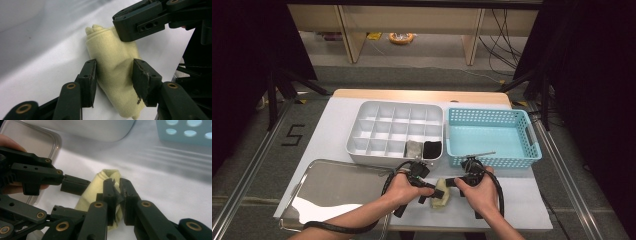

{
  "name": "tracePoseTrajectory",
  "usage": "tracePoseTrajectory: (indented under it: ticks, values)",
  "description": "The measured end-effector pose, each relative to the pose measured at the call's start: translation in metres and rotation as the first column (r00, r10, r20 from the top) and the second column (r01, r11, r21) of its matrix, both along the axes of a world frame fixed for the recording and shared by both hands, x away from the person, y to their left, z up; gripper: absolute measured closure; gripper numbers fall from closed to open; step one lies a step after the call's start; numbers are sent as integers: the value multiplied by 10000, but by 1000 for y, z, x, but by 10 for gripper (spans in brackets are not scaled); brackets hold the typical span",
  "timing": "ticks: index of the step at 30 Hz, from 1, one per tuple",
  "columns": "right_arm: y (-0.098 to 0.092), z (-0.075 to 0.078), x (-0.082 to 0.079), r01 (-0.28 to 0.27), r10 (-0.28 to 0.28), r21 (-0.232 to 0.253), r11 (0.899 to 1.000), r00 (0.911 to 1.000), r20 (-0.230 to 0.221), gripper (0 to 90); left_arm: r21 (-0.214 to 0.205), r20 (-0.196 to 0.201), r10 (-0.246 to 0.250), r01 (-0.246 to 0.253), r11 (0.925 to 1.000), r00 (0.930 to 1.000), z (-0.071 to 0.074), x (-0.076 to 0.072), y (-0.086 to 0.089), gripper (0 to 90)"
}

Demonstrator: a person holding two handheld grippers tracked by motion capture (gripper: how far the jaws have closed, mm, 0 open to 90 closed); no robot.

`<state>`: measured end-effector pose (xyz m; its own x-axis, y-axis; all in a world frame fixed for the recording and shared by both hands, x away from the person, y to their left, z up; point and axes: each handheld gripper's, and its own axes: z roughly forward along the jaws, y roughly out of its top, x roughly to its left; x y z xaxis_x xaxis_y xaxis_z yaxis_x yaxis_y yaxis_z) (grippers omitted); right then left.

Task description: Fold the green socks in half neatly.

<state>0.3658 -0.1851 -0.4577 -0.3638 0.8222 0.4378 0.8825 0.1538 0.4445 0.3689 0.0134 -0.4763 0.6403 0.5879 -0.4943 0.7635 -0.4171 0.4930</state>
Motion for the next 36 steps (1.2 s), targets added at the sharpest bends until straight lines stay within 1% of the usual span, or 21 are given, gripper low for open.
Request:
tracePoseTrajectory:
  ticks: [2, 4, 7, 9, 12, 13, 14, 17, 18, 19, 20, 22, 23, 24, 25, 29, 30, 31, 33, 34, 36]
  values:
    - [0, 0, 0, -37, 37, -11, 10000, 10000, -33, 840, 29, -4, -84, 84, 10000, 10000, -2, 0, -1, 553]
    - [1, -1, 0, 47, -46, -115, 9999, 10000, 54, 840, 279, 99, -404, 401, 9988, 9991, -3, 2, 0, 554]
    - [1, -2, -1, 104, -104, -173, 9998, 9999, 28, 840, 402, 178, -484, 477, 9981, 9987, -3, 1, -1, 567]
    - [1, -2, -1, 88, -87, -190, 9998, 10000, 46, 839, 163, 231, -216, 212, 9996, 9995, -4, -1, -3, 588]
    - [1, -2, -1, -16, 17, -112, 9999, 10000, 92, 830, 174, 519, -452, 443, 9989, 9976, -5, -1, -3, 621]
    - [1, -2, -1, 81, -80, -141, 9999, 10000, 60, 820, 388, 671, -792, 767, 9963, 9946, -5, 0, -1, 634]
    - [0, -2, -1, 9, -8, -107, 9999, 10000, 70, 803, 186, 799, -531, 518, 9985, 9954, -5, -3, -3, 651]
    - [0, 0, -4, 68, -63, -232, 9997, 9998, 193, 754, 293, 1216, -547, 515, 9982, 9911, -3, -8, -5, 713]
    - [-1, 1, -4, 46, -43, -179, 9998, 9998, 178, 730, 280, 1240, -568, 537, 9982, 9907, -3, -9, -4, 725]
    - [1, 3, -7, 347, -347, -81, 9994, 9994, 68, 702, 182, 1253, -529, 510, 9985, 9907, -3, -9, -4, 735]
    - [-2, 2, -6, 139, -130, -183, 9997, 9987, 492, 679, 165, 1240, -554, 538, 9984, 9907, -3, -9, -3, 742]
    - [-4, 4, -9, 207, -201, -101, 9997, 9984, 520, 637, 52, 1201, -456, 453, 9990, 9917, -3, -9, -2, 754]
    - [-4, 6, -11, 557, -539, -341, 9979, 9972, 512, 612, 44, 1206, -438, 436, 9990, 9917, -3, -9, -1, 758]
    - [-6, 6, -13, 527, -519, -122, 9985, 9970, 566, 590, 44, 1197, -463, 461, 9989, 9917, -3, -9, 0, 761]
    - [-7, 7, -14, 670, -650, -322, 9972, 9960, 617, 584, -84, 1183, -393, 406, 9991, 9922, -3, -10, 1, 762]
    - [-11, 9, -18, 940, -934, -60, 9956, 9931, 711, 561, -92, 1356, -396, 412, 9991, 9900, 2, -12, 8, 764]
    - [-13, 10, -18, 862, -872, 157, 9962, 9924, 869, 552, -334, 1398, -294, 344, 9989, 9897, 1, -13, 10, 765]
    - [-14, 9, -17, 707, -752, 420, 9966, 9900, 1190, 545, -120, 1471, -335, 356, 9993, 9886, 4, -13, 13, 765]
    - [-16, 10, -18, 641, -717, 555, 9964, 9865, 1475, 544, -430, 1628, -253, 327, 9985, 9863, 6, -13, 20, 765]
    - [-17, 10, -18, 676, -705, 237, 9974, 9846, 1597, 545, -426, 1725, -126, 203, 9989, 9849, 8, -14, 22, 765]
    - [-18, 11, -20, 798, -826, 252, 9965, 9858, 1460, 544, -476, 1906, -47, 141, 9988, 9817, 13, -14, 31, 765]
